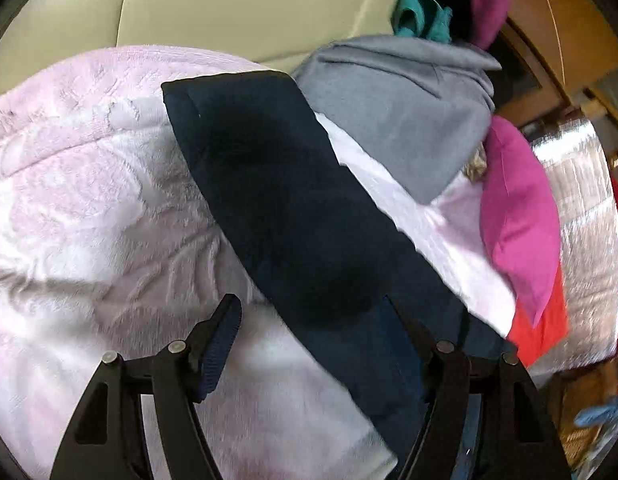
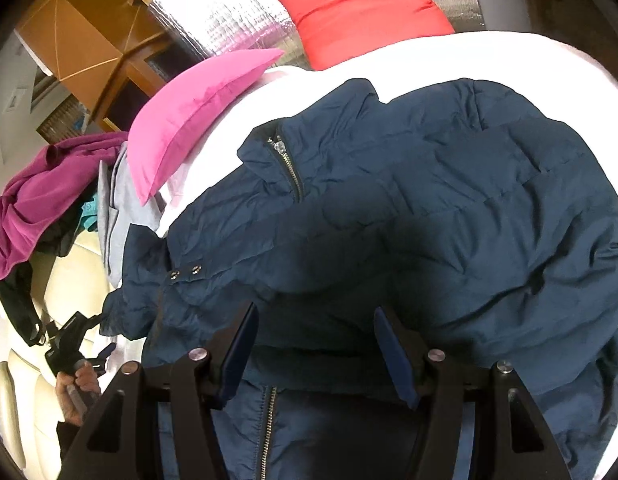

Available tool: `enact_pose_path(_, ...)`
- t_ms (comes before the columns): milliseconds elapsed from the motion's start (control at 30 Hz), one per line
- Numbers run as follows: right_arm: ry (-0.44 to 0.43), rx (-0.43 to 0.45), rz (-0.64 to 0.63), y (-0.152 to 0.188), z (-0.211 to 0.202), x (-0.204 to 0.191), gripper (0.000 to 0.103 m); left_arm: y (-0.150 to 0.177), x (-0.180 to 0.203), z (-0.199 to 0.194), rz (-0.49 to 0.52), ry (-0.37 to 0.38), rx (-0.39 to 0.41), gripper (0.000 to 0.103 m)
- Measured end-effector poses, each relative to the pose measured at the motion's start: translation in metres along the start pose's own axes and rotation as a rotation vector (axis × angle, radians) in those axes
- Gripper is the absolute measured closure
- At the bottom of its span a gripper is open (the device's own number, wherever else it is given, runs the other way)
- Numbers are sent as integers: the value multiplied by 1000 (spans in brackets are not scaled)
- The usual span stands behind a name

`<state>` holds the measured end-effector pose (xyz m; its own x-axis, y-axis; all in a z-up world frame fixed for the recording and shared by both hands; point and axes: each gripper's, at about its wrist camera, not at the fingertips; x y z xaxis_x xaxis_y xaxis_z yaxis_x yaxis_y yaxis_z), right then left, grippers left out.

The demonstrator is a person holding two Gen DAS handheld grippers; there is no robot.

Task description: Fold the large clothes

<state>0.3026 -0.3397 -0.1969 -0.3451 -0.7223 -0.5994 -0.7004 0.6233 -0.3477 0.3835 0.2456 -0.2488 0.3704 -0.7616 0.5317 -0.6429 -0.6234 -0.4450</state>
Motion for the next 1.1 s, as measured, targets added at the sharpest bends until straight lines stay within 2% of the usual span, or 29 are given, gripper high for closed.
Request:
enact_pose_path(167, -1, -4, 22, -1, 4, 3, 38, -10, -11, 12, -49, 14, 47, 32)
enact_pose_path(233, 4, -6, 26, -1, 6, 4, 38, -15, -10, 16, -37, 7, 73, 34)
enact_pose_path(300, 6, -3, 31, -2, 6, 5, 38, -18, -8, 22, -16, 3, 82, 55)
enact_pose_path(333, 5, -2, 33, -2, 5, 6, 38, -19, -8, 25, -11, -8, 86, 60)
enact_pose_path(400, 7, 5, 37, -2, 4, 7, 38, -19, -11, 30, -10, -16, 96, 80)
enact_pose_path(533, 7, 25, 49, -5, -1, 9, 38, -22, 4, 18, 29, -17, 143, 91)
enact_pose_path(633, 3, 45, 66, -9, -8, 12, 38, -20, 38, -8, 139, -32, 196, 93)
enact_pose_path(733, -2, 73, 96, -13, -19, 18, 38, -9, 83, -41, 265, 8, 271, 94)
enact_pose_path(833, -15, 100, 124, -17, -33, 24, 38, 12, 133, -76, 403, 81, 335, 94)
enact_pose_path(933, -24, 130, 139, -21, -48, 30, 38, 48, 189, -108, 556, 197, 383, 94)
enact_pose_path(1100, -28, 168, 179, -28, -70, 49, 38, 112, 261, -135, 748, 368, 370, 95)
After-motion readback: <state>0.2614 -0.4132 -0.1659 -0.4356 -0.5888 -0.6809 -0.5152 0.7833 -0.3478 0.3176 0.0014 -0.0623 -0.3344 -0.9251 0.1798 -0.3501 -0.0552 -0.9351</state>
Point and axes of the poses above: each gripper's, at about its wrist camera, not at the fingertips, and z roughly the way its jaws point, x to its right, y to its underside, and after that the axes turned 14 degrees about z, right-handed
